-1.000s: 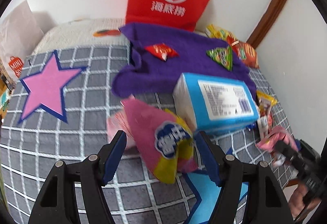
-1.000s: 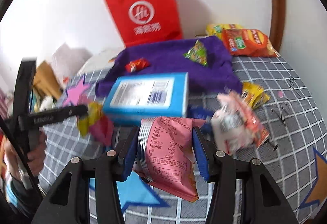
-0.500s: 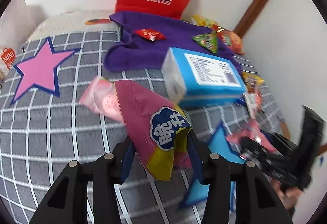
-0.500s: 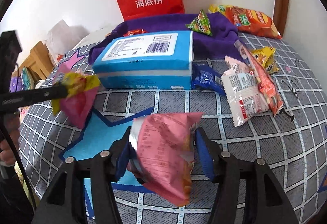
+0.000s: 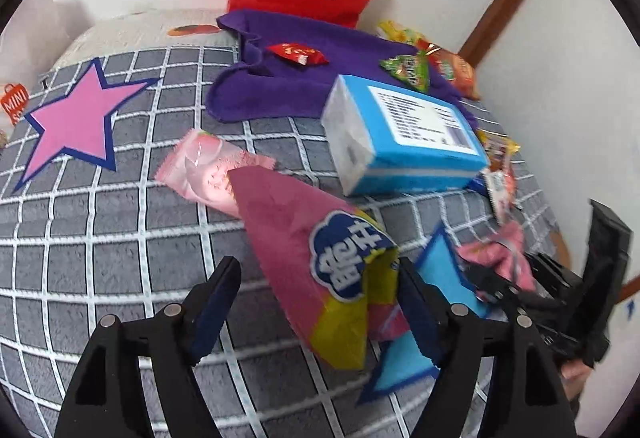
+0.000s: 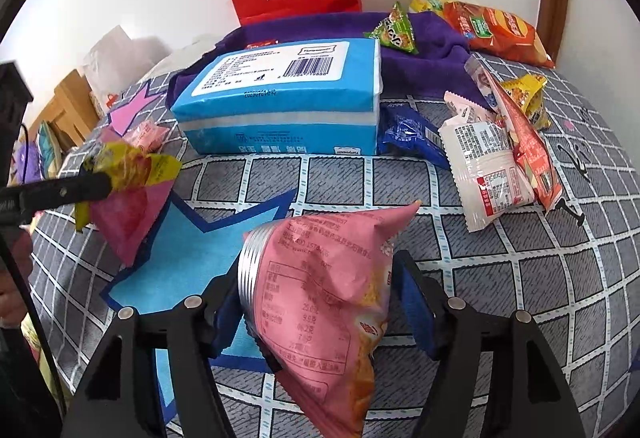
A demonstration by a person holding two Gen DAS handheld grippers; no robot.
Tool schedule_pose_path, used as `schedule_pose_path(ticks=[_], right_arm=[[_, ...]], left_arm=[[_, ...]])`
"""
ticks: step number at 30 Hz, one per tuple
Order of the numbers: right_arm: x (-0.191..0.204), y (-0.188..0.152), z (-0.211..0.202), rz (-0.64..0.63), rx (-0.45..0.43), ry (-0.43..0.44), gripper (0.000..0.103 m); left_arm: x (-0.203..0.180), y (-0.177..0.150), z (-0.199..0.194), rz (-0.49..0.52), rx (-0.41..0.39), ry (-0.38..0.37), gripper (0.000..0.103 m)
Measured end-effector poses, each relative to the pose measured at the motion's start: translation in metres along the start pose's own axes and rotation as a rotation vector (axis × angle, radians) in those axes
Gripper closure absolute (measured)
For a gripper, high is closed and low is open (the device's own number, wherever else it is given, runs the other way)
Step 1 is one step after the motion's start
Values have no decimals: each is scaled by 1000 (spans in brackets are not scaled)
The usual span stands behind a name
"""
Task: Organize snacks
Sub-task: 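Carry the pink wafer bag and pink-yellow bag toward the purple towel with both tools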
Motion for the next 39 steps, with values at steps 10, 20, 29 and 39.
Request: schedule_pose_path(ticks=[10,20,29,39], right_arm=[[-17,2,-10,68,-1,19,50],[-11,25,-39,72,-53,71,50],[6,83,-58,42,-156,54,50],[32,164,-63,3,-170,80,50]], left_arm=[[1,2,11,-22,-12,-11,56],[-1,20,-19,-14,-74,-22,56],[1,64,-40,19,-140,26,56],[5,120,-52,39,-190,72,56]])
Point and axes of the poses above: each gripper's, at about its wrist camera, not at the fingertips, and z roughly the way its jaws point, x to its left, y to its top, the point moved 1 cm from there along z, roughly the way its jaws point, and after that the axes turned 14 degrees about z, right-handed, at the moved point
